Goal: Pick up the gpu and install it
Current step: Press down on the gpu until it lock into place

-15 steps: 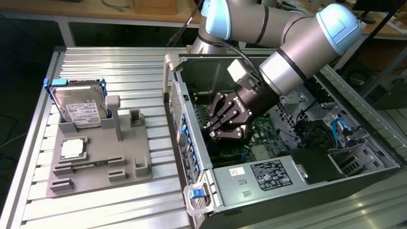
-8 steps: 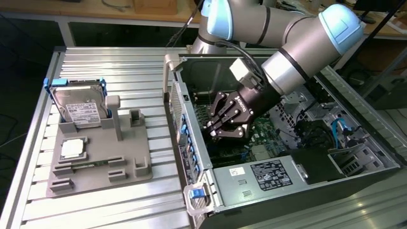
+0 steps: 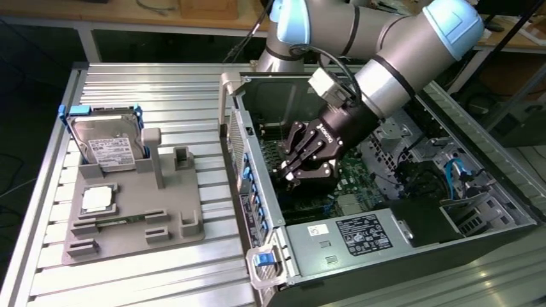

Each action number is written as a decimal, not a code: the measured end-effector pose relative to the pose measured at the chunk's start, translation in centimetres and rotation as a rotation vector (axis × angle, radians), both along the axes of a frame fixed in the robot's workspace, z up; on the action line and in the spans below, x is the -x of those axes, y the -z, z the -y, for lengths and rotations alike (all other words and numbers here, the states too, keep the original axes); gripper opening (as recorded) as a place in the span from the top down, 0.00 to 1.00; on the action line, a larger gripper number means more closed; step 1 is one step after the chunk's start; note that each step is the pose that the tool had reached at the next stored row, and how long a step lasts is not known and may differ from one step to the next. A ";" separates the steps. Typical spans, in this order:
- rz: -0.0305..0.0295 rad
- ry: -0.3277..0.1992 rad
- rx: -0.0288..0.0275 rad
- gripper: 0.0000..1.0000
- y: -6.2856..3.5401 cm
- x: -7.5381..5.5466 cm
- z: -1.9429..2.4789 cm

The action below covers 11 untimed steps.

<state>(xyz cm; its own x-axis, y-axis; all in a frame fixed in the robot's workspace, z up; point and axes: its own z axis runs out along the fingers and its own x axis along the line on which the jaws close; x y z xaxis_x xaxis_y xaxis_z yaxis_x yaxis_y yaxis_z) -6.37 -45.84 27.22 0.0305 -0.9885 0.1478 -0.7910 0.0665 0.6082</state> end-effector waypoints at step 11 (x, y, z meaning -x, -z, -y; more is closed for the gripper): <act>0.0036 0.000 0.1094 0.89 -0.69 0.0 -3.05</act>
